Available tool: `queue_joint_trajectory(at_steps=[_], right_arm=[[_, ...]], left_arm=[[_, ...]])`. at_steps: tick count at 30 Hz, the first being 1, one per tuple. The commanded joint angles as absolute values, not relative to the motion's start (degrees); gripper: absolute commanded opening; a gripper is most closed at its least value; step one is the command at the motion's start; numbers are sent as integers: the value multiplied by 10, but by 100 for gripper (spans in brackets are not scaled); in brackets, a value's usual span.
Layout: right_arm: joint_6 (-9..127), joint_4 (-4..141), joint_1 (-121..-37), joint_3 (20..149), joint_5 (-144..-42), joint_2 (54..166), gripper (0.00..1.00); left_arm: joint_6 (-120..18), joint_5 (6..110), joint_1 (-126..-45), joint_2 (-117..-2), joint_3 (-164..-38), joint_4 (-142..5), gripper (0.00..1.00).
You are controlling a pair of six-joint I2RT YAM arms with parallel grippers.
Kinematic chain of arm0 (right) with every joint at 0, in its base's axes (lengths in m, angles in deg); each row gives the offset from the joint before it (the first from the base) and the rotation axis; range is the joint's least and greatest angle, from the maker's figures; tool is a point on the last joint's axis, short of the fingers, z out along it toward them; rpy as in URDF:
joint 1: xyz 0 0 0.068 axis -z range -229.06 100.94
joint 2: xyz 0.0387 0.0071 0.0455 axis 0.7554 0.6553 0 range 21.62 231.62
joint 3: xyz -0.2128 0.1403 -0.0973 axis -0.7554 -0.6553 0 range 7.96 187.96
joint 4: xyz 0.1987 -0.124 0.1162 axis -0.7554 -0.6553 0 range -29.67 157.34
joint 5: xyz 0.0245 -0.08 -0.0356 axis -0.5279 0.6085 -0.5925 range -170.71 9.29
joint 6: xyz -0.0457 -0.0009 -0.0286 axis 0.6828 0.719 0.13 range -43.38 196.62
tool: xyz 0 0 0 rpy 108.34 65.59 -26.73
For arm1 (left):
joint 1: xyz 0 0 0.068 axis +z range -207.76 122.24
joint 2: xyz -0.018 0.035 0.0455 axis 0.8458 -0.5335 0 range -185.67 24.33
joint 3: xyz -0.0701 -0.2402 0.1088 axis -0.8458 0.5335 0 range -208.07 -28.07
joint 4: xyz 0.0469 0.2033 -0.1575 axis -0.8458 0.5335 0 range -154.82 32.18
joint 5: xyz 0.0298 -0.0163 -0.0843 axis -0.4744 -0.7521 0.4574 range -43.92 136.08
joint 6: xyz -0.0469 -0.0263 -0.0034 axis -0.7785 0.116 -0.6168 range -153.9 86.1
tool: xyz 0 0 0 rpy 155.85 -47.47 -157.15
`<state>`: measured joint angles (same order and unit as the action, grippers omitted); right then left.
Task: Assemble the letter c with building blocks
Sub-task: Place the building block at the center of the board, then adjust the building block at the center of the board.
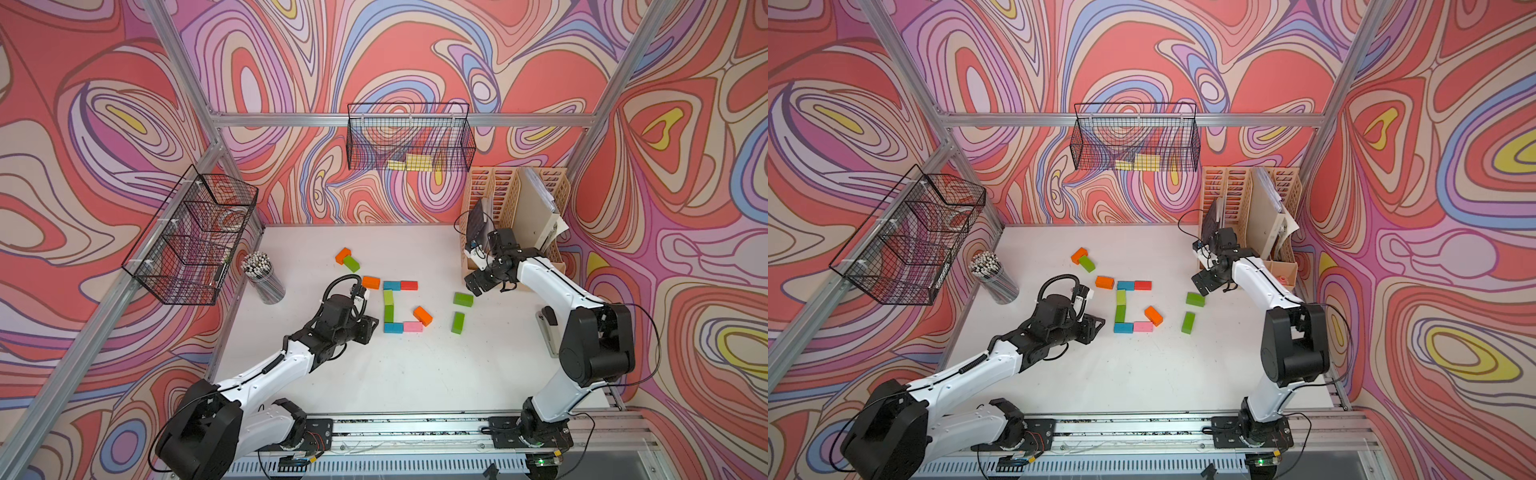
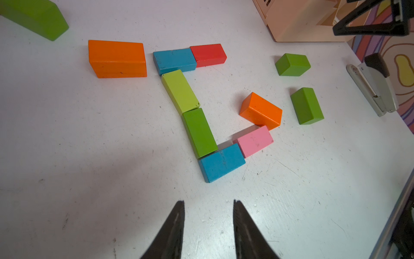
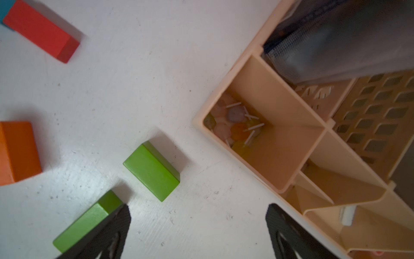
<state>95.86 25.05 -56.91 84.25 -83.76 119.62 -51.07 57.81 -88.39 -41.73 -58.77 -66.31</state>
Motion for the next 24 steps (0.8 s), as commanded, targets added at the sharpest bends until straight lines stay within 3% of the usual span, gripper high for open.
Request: queue_joint_trajectory(at_steps=[1,4,7,12,16,20,24], right_arm=[[784,248,-569,828,-914,1209,98],[683,356,-569,749,-946,1156,98],[496,400,-567,690,-876,1119,98],[453,435,-571,668,-891,1137,98],[432,415,-599,665,-808,1128,98],[414,395,-611,676,-794,1133,82],[403,364,-626,699,-762,1154,78]], left_arm=[[-510,564,-880,-398,-581,-666,39],[-512,561,-880,-397,-560,-671,38],[-514,563,-880,-400,-560,-674,38],[-516,566,-880,-398,-558,-676,38],[-515,562,-880,-398,-558,-675,38],[-514,564,-880,-400,-558,-677,38],[-516,565,-880,-401,-558,-677,38]])
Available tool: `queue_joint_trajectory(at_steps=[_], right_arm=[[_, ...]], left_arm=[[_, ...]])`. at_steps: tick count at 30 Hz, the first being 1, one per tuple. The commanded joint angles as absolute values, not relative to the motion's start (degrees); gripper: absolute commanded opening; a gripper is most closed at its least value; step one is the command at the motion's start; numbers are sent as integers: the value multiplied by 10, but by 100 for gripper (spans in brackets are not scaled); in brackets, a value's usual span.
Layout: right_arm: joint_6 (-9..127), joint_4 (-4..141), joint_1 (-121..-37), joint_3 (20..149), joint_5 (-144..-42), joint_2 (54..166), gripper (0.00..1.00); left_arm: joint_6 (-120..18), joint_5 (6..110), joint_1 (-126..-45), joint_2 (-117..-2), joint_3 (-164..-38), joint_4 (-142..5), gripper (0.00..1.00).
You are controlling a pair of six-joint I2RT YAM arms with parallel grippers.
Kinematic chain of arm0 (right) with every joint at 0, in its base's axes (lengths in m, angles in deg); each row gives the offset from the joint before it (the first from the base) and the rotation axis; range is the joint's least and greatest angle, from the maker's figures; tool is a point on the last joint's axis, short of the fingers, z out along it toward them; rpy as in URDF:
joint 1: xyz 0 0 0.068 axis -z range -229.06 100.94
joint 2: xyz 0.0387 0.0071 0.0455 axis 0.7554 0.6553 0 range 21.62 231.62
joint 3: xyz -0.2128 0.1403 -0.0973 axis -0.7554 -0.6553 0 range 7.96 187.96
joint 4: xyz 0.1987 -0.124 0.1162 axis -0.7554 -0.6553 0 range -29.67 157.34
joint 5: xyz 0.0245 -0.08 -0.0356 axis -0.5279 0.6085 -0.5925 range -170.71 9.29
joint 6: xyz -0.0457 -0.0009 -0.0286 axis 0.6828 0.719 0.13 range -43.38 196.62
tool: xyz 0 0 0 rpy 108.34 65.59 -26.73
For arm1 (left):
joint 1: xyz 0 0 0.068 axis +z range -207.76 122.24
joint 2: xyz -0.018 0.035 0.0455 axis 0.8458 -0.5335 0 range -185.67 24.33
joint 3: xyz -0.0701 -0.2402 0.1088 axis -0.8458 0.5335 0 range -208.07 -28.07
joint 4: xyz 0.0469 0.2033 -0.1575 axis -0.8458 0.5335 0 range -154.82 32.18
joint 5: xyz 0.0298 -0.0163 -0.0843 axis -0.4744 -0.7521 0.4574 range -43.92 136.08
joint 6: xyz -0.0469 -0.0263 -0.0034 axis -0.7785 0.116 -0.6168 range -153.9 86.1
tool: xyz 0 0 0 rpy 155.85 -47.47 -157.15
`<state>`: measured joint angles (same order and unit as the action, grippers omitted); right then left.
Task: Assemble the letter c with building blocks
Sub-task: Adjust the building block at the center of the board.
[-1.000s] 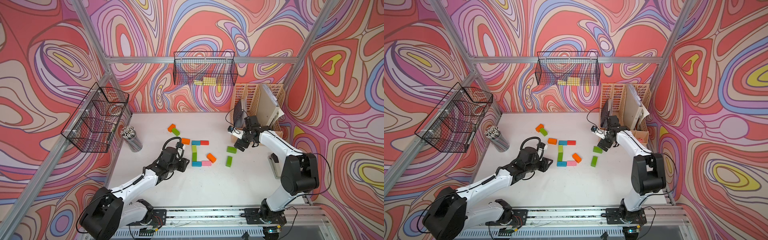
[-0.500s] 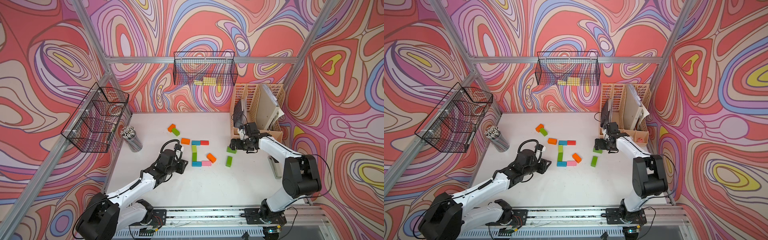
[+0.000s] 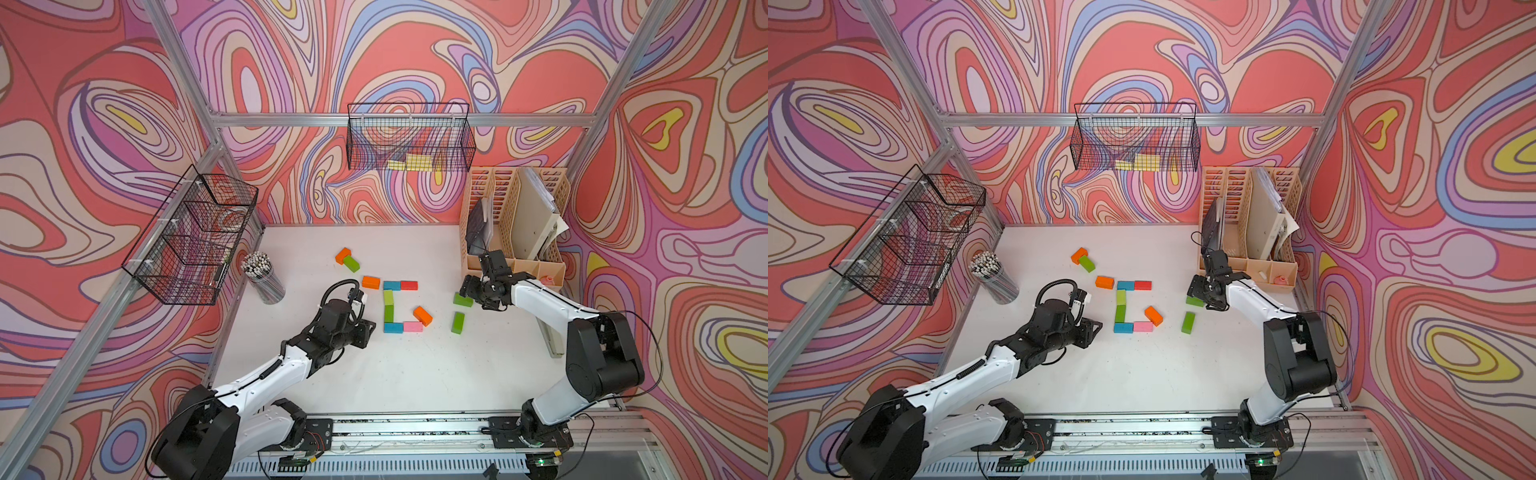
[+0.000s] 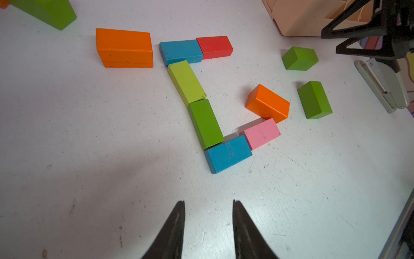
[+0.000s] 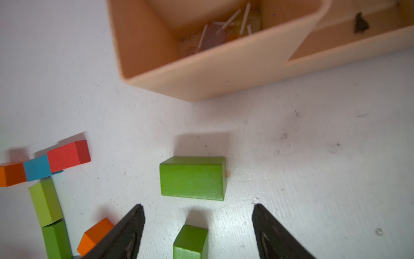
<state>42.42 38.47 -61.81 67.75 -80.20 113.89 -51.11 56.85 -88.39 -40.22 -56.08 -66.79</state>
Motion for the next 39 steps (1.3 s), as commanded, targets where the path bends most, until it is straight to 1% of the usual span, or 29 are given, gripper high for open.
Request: queue_joint_trajectory(at_steps=[1,12,22,25,29,36,39], right_arm=[[405,361,-628,705,-764,1160,78],[469,337,-639,761,-783,1228,77],[479,319,-643,788,-766,1288,78],[479,316,-644,792,-761,1297,73],[490,311,-648,797,-754,1303,55],[549,307,-653,798,-769,1295,49],[591,311,-655,800,-789,1290,49]], left_arm=[[-515,565,-880,-400,-558,-676,38],[-512,562,-880,-401,-558,-674,38],[-512,563,-880,-401,-558,-673,39],[-511,562,-880,-400,-558,-672,39],[-511,563,-880,-398,-558,-672,39],[-511,562,-880,-399,-558,-672,39],[-511,562,-880,-402,-558,-674,39]])
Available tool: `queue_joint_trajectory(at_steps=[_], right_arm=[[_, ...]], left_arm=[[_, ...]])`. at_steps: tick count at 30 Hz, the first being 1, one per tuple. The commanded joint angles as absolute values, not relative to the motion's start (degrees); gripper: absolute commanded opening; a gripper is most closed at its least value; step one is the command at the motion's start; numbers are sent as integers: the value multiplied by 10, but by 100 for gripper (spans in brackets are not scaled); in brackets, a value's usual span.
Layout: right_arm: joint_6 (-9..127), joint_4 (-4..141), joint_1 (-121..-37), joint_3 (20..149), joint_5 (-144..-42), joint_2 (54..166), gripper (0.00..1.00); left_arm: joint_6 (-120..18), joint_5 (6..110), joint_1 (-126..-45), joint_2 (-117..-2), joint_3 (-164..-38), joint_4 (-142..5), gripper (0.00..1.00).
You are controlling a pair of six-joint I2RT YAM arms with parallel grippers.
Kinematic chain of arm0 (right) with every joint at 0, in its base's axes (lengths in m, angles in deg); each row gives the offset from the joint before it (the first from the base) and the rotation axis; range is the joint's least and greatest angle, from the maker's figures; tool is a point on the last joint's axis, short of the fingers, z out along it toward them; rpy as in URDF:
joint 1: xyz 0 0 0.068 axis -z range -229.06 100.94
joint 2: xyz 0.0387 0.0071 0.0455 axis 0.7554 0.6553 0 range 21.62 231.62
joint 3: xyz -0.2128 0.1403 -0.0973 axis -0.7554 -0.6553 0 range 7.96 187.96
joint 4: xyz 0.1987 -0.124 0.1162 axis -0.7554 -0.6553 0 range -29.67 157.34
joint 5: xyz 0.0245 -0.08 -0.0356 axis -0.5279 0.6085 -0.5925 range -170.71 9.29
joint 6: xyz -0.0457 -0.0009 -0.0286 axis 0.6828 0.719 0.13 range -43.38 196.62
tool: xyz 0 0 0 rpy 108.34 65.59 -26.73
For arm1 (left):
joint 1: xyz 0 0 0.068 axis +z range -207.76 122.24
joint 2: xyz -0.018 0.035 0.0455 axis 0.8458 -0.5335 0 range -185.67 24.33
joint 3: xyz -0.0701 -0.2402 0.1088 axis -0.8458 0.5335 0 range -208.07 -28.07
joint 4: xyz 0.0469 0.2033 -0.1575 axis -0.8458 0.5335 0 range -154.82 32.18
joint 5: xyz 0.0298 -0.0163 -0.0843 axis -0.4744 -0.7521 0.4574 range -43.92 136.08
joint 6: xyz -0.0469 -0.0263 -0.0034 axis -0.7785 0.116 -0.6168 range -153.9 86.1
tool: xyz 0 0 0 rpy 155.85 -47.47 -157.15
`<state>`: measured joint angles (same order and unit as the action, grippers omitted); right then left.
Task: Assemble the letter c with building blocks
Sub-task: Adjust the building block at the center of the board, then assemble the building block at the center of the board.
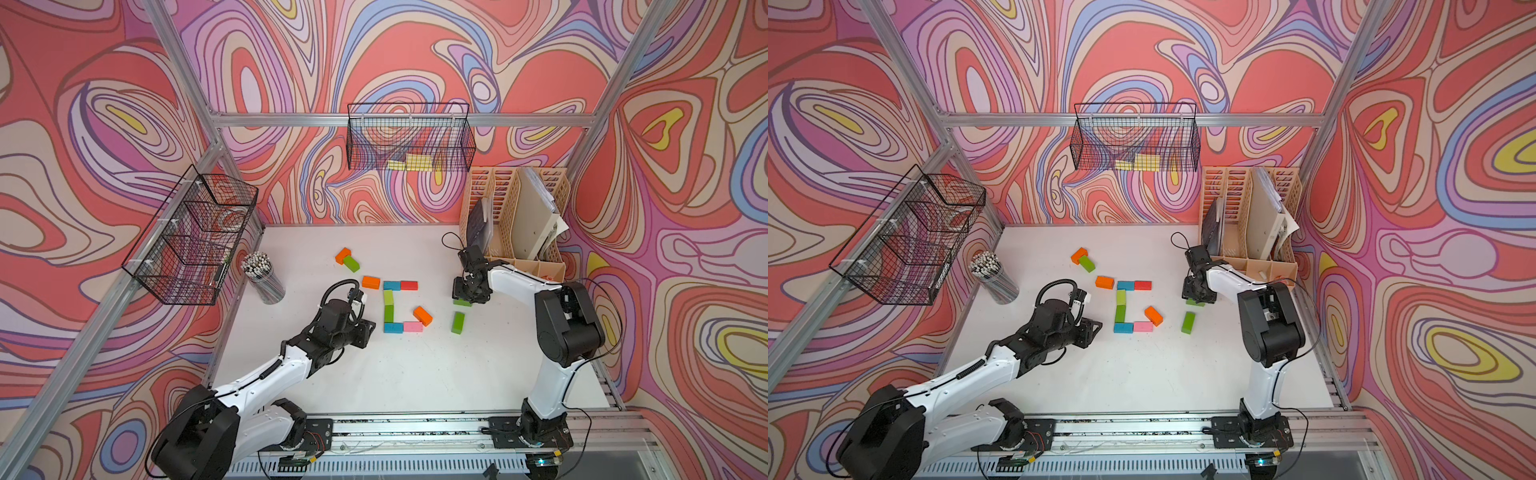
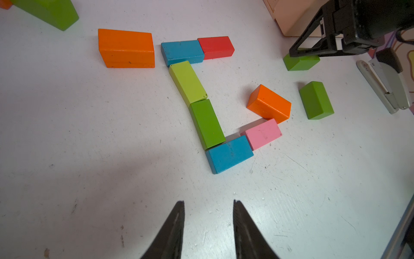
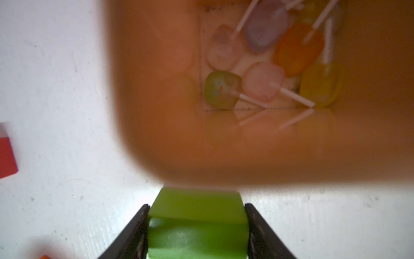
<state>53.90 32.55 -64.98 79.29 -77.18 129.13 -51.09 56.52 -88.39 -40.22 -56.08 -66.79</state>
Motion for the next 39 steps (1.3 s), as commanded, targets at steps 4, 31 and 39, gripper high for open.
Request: queue_joint_trajectory(at_steps=[4,31,39], right_arm=[[626,311,-655,805,-802,1294,50],[362,269,-735,700,-749,1140,63],[362,288,-735,669,-780,1144,53]], left_arm=[[-510,561,-880,-404,-558,-674,39],[-512,564,-880,-393,-558,-671,39],[-514,568,-880,-396,-558,-670,39]])
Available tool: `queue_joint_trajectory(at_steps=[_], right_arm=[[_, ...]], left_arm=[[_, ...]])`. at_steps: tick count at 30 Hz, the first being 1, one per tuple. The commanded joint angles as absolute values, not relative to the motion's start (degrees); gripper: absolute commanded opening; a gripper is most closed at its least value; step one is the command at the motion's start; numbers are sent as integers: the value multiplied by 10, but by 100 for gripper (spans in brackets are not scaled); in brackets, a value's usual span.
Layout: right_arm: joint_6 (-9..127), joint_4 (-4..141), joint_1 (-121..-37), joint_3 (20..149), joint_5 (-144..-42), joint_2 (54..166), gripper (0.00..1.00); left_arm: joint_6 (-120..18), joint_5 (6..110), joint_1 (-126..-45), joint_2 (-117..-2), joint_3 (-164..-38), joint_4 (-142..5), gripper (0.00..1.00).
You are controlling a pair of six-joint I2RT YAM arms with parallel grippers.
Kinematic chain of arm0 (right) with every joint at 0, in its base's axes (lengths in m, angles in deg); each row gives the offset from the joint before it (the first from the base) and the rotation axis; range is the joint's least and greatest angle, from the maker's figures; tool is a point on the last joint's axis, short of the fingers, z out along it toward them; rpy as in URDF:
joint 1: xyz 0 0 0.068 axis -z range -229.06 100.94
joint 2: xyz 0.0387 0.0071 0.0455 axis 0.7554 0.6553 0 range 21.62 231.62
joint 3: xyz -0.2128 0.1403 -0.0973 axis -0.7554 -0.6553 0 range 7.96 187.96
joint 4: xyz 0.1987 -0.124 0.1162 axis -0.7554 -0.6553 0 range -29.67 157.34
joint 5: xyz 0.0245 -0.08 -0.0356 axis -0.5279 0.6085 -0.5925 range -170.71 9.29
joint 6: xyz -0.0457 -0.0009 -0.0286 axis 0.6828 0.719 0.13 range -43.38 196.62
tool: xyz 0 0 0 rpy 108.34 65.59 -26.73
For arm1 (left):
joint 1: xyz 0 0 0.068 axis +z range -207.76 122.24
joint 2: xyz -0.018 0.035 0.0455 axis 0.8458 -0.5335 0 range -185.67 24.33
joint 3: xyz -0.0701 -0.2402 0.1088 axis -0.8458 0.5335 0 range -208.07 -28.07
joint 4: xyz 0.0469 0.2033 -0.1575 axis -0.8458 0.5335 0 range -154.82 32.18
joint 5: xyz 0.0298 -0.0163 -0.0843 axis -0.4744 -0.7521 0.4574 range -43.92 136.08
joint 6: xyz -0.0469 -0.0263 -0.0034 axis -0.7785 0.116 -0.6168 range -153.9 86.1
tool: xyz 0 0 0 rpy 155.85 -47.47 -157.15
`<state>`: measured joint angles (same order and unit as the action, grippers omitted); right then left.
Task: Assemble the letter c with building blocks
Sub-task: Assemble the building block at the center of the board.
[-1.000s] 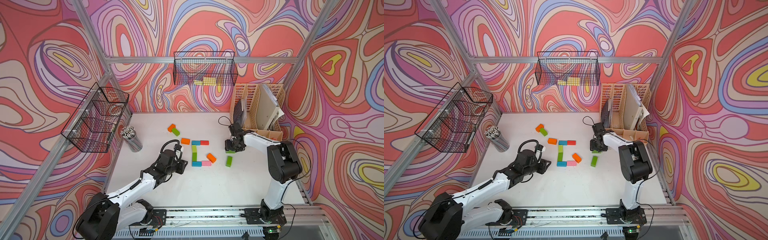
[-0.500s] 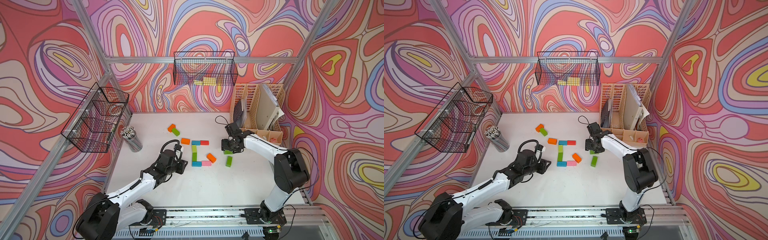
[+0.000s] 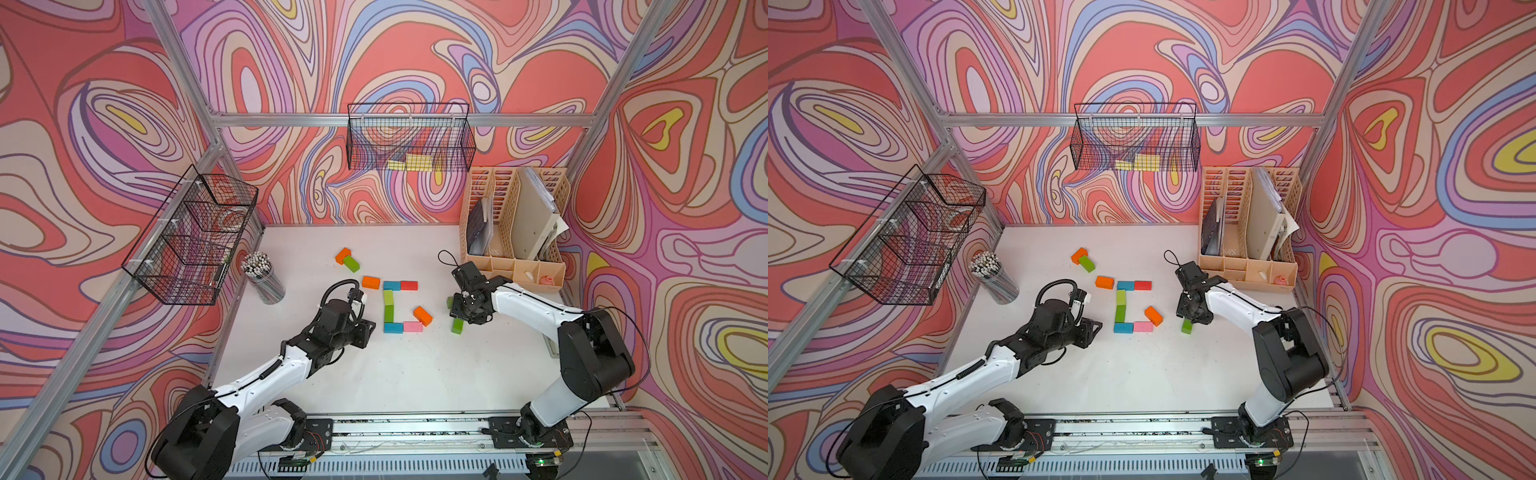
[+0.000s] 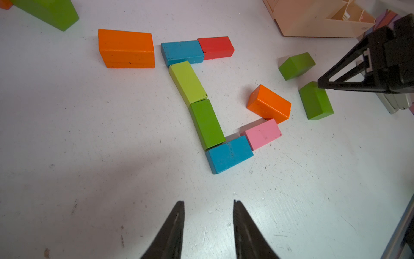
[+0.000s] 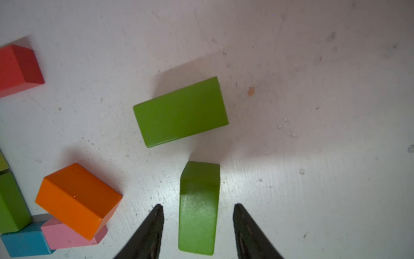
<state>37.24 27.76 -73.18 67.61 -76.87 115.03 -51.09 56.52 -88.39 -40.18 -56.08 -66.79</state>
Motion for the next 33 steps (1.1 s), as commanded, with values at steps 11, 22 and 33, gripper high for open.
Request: queue_joint_trajectory(at_steps=[11,22,33], right_arm=[[360,296,-736,657,-792,1169,48],[369,301,-736,652,-801,1187,46],[372,298,-736,656,-798,1189,39]], left_arm=[[-513,566,-880,-395,-558,-670,39],[-524,557,-880,-395,-559,-670,45],[-533,548,-880,-379,-549,-680,52]])
